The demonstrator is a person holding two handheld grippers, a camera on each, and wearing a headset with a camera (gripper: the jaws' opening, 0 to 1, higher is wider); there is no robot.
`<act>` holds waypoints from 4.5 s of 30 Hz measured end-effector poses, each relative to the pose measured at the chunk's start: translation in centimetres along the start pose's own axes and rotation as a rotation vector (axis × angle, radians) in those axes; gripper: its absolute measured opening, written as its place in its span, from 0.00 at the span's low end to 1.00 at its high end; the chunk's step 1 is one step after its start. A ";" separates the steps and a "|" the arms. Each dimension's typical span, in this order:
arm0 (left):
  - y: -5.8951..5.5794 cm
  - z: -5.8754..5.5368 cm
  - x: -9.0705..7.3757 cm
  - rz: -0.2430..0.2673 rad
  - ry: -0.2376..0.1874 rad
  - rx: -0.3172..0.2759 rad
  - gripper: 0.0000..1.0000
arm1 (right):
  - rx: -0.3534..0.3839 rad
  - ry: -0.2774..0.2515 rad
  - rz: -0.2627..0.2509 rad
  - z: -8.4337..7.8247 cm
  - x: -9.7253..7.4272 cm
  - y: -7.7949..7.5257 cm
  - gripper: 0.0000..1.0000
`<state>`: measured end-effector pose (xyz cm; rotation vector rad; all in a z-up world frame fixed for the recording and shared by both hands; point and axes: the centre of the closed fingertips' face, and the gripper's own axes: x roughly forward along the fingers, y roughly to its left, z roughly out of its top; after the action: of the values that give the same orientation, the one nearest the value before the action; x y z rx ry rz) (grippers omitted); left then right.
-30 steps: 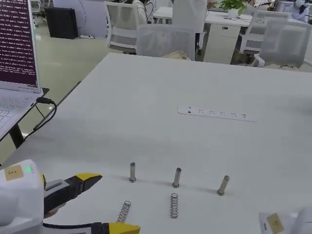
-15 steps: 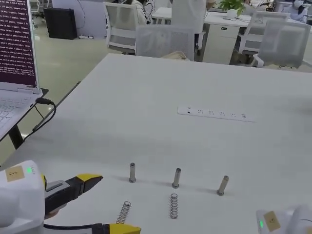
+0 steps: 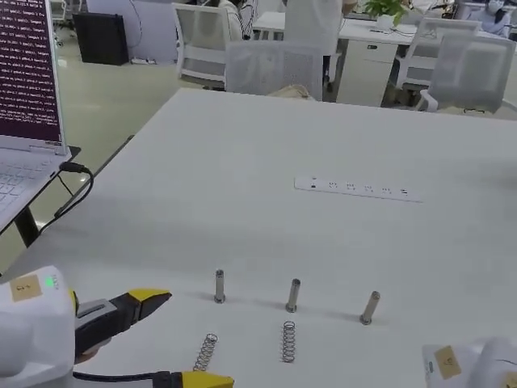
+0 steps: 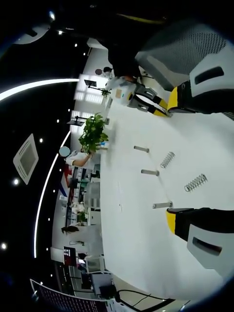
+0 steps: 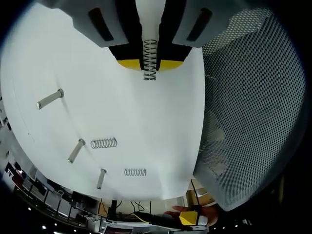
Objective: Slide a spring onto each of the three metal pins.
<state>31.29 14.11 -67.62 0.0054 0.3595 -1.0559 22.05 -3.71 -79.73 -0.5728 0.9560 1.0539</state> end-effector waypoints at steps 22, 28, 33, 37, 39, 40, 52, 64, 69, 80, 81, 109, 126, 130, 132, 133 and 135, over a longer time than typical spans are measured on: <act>-0.4 -0.2 0.1 -0.018 0.012 0.005 0.75 | 0.016 -0.047 -0.035 1.6 0.0 -1.3 0.08; -0.5 -0.3 0.2 -0.023 0.015 0.005 0.74 | 0.028 -0.086 -0.048 2.7 -0.4 -1.8 0.08; -0.6 -0.3 0.2 -0.028 0.018 0.007 0.74 | 0.038 -0.126 -0.064 4.1 -0.8 -2.2 0.08; -0.7 -0.4 0.3 -0.036 0.024 0.007 0.74 | 0.053 -0.174 -0.068 5.3 -1.2 -2.5 0.08; -0.9 -0.4 0.4 -0.042 0.027 0.009 0.74 | 0.059 -0.194 -0.075 5.8 -1.4 -2.7 0.08; -0.9 -0.4 0.4 -0.043 0.027 0.009 0.74 | 0.059 -0.198 -0.078 5.9 -1.4 -2.7 0.08; -1.6 0.4 1.2 -0.090 0.032 0.033 0.72 | 0.098 -0.377 -0.114 10.7 -4.1 -3.9 0.08; -3.1 2.4 2.0 -0.171 -0.004 0.029 0.66 | 0.143 -0.615 -0.118 16.4 -8.4 -4.3 0.08; -3.6 3.4 2.2 -0.200 -0.027 0.023 0.64 | 0.172 -0.709 -0.101 18.6 -10.1 -4.2 0.08; -5.7 6.3 3.1 -0.284 -0.119 -0.043 0.56 | 0.170 -0.813 -0.071 21.6 -12.0 -3.0 0.08; -5.9 6.5 3.1 -0.292 -0.128 -0.048 0.55 | 0.167 -0.818 -0.068 21.8 -12.1 -2.8 0.08; -7.8 10.0 2.4 -0.404 -0.312 -0.056 0.05 | 0.108 -0.912 0.015 25.0 -12.9 0.1 0.08; -8.0 9.1 2.7 -0.403 -0.252 0.058 0.03 | 0.081 -0.853 0.017 23.5 -13.2 0.3 0.08; -8.5 8.1 2.9 -0.419 -0.194 0.121 0.02 | 0.063 -0.795 0.035 22.6 -12.8 0.7 0.08; -8.7 7.5 3.0 -0.424 -0.153 0.172 0.02 | 0.043 -0.757 0.041 22.1 -12.4 1.0 0.08; -8.9 7.3 3.1 -0.428 -0.141 0.186 0.02 | 0.033 -0.734 0.048 21.8 -12.2 1.2 0.08; -9.0 6.7 3.3 -0.428 -0.100 0.233 0.02 | 0.013 -0.692 0.050 21.2 -11.9 1.4 0.08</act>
<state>26.97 5.66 -60.77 0.0869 0.1462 -1.5118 26.74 8.05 -58.93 -0.1429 0.3665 1.1763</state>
